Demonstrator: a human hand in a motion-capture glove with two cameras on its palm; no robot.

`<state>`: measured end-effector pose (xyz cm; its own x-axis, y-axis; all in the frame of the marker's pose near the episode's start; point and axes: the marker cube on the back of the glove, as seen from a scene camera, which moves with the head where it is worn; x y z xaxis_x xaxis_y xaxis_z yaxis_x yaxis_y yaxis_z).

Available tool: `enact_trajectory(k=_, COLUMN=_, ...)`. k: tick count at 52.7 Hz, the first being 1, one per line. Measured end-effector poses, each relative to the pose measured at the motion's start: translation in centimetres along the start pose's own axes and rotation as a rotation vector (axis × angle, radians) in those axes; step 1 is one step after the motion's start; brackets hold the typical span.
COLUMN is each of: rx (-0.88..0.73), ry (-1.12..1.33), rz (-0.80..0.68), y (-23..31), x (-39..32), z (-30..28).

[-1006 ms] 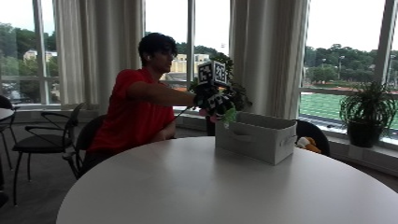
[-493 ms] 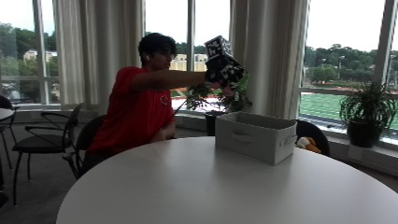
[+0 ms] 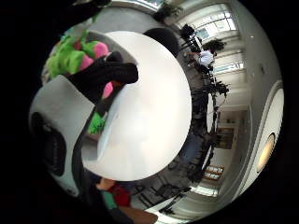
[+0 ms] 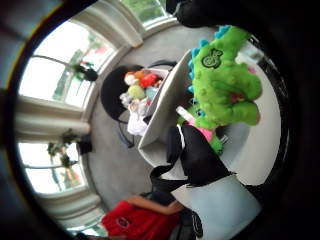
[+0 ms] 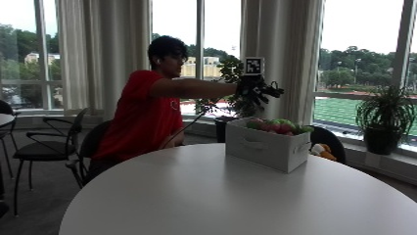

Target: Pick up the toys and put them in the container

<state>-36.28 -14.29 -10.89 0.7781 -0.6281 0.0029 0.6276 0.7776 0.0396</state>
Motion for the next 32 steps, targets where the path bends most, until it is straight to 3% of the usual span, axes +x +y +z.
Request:
enact_trajectory(k=6, rx=-0.017, ry=-0.03, rz=-0.004, y=1.6, x=1.9, z=0.8)
enact_trajectory(k=13, rx=-0.012, ry=0.256, rz=0.285, y=3.7, x=7.7, z=3.6)
enact_trajectory(k=18, rx=-0.061, ry=0.153, rz=0.134, y=8.5, x=11.6, z=5.6)
enact_trajectory(k=23, rx=-0.052, ry=0.171, rz=0.432, y=11.0, x=16.5, z=6.7)
enact_trajectory(k=32, rx=-0.019, ry=0.21, rz=0.558, y=16.7, x=20.6, z=7.9)
